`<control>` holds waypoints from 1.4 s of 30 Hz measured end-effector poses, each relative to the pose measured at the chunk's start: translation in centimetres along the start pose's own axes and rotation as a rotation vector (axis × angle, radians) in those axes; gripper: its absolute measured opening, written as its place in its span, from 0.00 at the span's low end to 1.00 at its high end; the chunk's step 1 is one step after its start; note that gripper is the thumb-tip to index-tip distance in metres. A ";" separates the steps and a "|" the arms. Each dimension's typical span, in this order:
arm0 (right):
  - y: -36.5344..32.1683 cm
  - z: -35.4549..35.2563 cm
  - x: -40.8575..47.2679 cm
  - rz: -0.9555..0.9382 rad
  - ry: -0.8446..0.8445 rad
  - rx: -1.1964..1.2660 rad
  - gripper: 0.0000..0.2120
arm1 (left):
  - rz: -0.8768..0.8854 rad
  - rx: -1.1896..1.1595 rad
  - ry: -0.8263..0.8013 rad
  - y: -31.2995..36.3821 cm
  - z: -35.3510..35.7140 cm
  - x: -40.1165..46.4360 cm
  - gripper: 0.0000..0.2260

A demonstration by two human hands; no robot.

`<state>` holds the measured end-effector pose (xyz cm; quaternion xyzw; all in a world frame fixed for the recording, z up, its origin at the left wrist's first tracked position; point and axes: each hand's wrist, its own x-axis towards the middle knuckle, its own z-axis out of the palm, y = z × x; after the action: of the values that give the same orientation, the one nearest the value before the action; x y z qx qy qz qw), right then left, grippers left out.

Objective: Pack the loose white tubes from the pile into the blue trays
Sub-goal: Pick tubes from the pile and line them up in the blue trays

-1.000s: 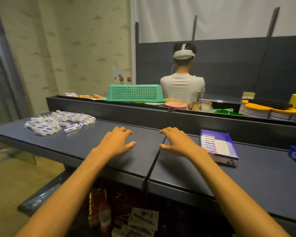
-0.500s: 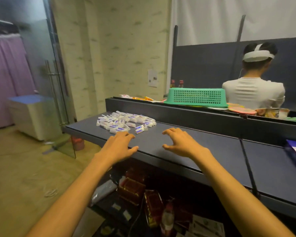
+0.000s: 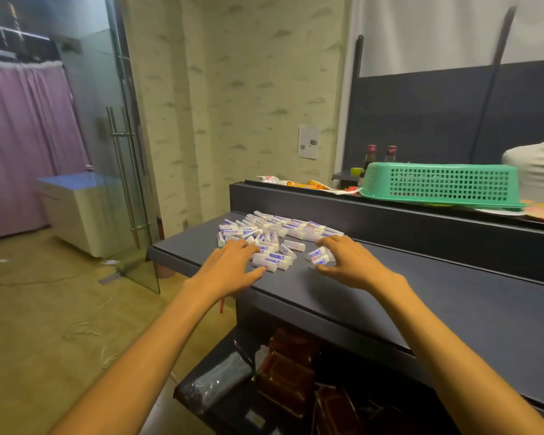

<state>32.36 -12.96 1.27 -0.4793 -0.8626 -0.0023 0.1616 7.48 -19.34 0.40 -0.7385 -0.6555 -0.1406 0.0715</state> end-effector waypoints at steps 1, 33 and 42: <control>0.1 0.3 1.1 0.009 0.002 0.007 0.26 | 0.006 -0.002 -0.008 -0.8 0.0 1.1 0.24; -2.3 5.8 19.1 0.495 0.053 -0.113 0.25 | 0.483 -0.230 -0.098 -15.0 7.0 28.1 0.24; 0.5 5.4 19.2 0.517 0.037 -0.112 0.25 | 0.521 -0.282 -0.187 -11.7 9.3 31.6 0.16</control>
<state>21.91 4.03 1.51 -0.6918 -0.7070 -0.0172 0.1458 0.16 14.90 0.16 -0.8941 -0.4219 -0.1384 -0.0587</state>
